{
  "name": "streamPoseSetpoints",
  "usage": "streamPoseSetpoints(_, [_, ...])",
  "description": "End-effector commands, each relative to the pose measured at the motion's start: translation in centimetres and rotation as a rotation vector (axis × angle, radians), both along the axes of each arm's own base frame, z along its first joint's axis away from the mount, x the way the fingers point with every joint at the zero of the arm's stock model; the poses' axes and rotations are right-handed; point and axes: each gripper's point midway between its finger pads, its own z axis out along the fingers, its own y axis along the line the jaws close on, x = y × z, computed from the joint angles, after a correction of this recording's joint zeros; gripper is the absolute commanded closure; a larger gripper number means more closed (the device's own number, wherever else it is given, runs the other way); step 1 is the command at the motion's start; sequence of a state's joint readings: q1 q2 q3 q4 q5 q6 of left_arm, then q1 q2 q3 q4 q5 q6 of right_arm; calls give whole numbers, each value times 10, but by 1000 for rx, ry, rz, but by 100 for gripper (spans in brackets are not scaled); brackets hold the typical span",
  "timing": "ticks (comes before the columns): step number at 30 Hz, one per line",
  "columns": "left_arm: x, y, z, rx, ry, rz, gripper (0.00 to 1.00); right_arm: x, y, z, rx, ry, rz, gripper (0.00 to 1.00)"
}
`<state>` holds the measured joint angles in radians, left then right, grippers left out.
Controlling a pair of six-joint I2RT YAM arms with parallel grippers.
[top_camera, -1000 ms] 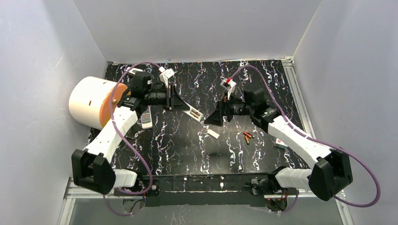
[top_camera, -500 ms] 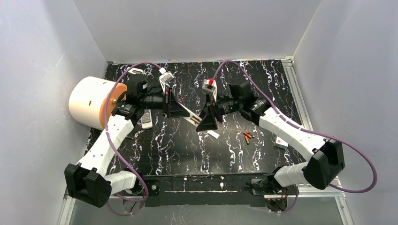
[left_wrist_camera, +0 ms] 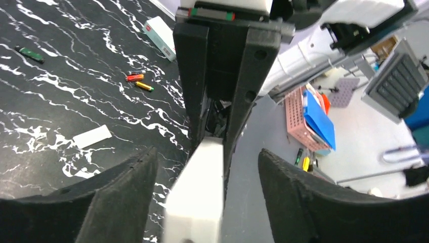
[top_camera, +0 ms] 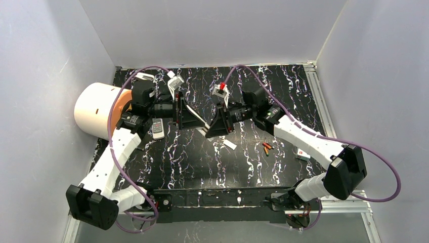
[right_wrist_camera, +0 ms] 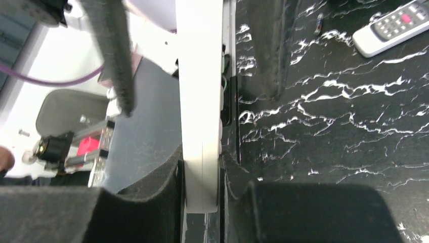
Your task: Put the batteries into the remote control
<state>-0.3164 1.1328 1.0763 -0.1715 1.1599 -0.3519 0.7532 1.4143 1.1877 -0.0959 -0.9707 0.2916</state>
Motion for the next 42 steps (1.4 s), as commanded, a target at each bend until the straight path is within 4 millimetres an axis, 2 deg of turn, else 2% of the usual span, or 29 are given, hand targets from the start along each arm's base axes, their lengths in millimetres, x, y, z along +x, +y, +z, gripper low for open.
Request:
streamPoseSetpoints(1, [11,6,39,-31,-114,161,26,12,11,39,190,-77,-107,98])
streamPoseSetpoints(5, [18,6,61,-132,-96,256,24,20,14,52,286,-43,-181,98])
streamPoseSetpoints(9, [24,10,75,-184,-86,333,42,21,14,58,341,15,-203,98])
streamPoseSetpoints(12, [21,13,85,-224,-103,362,46,25,13,58,366,70,-254,98])
streamPoseSetpoints(16, [18,11,87,-251,-86,333,46,25,9,73,468,110,-271,98])
streamPoseSetpoints(20, [17,8,86,-262,-67,307,47,25,10,80,510,136,-252,98])
streamPoseSetpoints(21, [18,7,87,-267,-66,308,54,24,10,80,514,142,-244,98])
streamPoseSetpoints(23, [18,7,90,-279,-65,303,74,23,11,80,519,156,-234,98])
streamPoseSetpoints(25, [17,6,94,-287,-65,291,81,20,10,81,525,164,-216,98])
streamPoseSetpoints(27, [17,5,95,-291,-59,283,76,17,11,80,519,169,-189,98])
streamPoseSetpoints(28, [17,5,95,-290,-61,281,69,16,11,80,515,168,-181,98])
streamPoseSetpoints(31, [18,4,94,-287,-56,278,55,13,11,79,508,160,-164,98])
streamPoseSetpoints(33, [20,3,93,-283,-52,271,52,13,12,78,501,157,-160,98])
streamPoseSetpoints(39, [25,2,92,-279,-55,275,58,5,11,75,480,139,-103,98])
streamPoseSetpoints(42, [27,1,90,-273,-55,269,68,3,11,73,456,121,-99,98])
